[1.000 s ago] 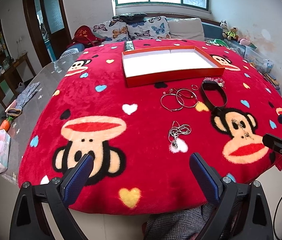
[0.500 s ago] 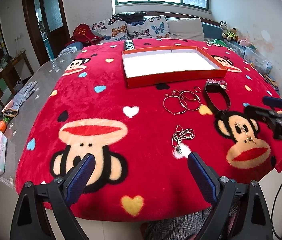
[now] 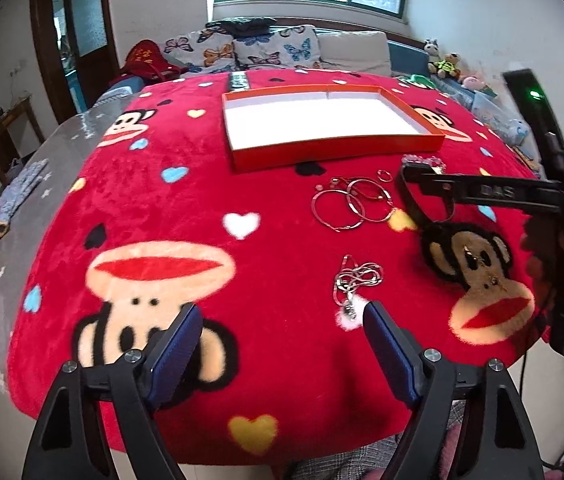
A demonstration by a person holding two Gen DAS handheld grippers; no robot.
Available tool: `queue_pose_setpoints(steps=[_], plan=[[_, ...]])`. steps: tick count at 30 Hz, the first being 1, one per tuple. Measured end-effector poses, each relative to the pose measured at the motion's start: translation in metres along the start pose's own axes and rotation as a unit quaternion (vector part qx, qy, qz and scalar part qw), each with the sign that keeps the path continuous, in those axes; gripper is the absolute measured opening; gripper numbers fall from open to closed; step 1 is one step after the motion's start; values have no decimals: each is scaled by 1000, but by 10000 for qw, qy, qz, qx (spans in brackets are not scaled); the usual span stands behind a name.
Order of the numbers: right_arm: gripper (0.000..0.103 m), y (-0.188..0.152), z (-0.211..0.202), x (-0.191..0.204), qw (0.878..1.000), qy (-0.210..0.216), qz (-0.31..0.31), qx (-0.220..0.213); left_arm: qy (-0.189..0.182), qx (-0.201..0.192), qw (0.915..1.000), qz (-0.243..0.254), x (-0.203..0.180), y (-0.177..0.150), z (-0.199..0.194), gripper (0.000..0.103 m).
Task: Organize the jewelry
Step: 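Close the right tool on the black watch band while the left tool reaches the silver chain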
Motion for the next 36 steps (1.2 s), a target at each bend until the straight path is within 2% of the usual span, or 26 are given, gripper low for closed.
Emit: queue_pose_setpoints(steps=[4, 5, 14, 20, 27, 36], plan=[[100, 3, 11, 2, 9999, -63, -52, 104, -178, 21, 9997, 189, -10, 1, 8, 76], [96, 2, 14, 1, 9999, -81, -64, 134, -240, 36, 9995, 217, -13, 1, 9, 73], [80, 1, 21, 4, 9992, 301, -90, 241, -622, 153, 9970, 441, -29, 4, 29, 48], [79, 2, 25, 7, 9991, 238, -182, 302, -769, 211, 9955, 505, -36, 11, 45, 41], [79, 2, 28, 9, 9989, 119, -351, 289, -911, 194, 9941, 561, -37, 16, 52, 25], [79, 2, 28, 8, 9989, 164, -344, 257, -896, 186, 9940, 605, -36, 19, 57, 21]])
Point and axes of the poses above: each gripper's, at about its wrist camera, not at the fingertips, and z roughly the way its jaws point, x to its left, y to its top, the point moved 1 cm from there along z, roughly the way its jaws point, and after that the axes turned 9 degrees about y, right-handed, at the moved point
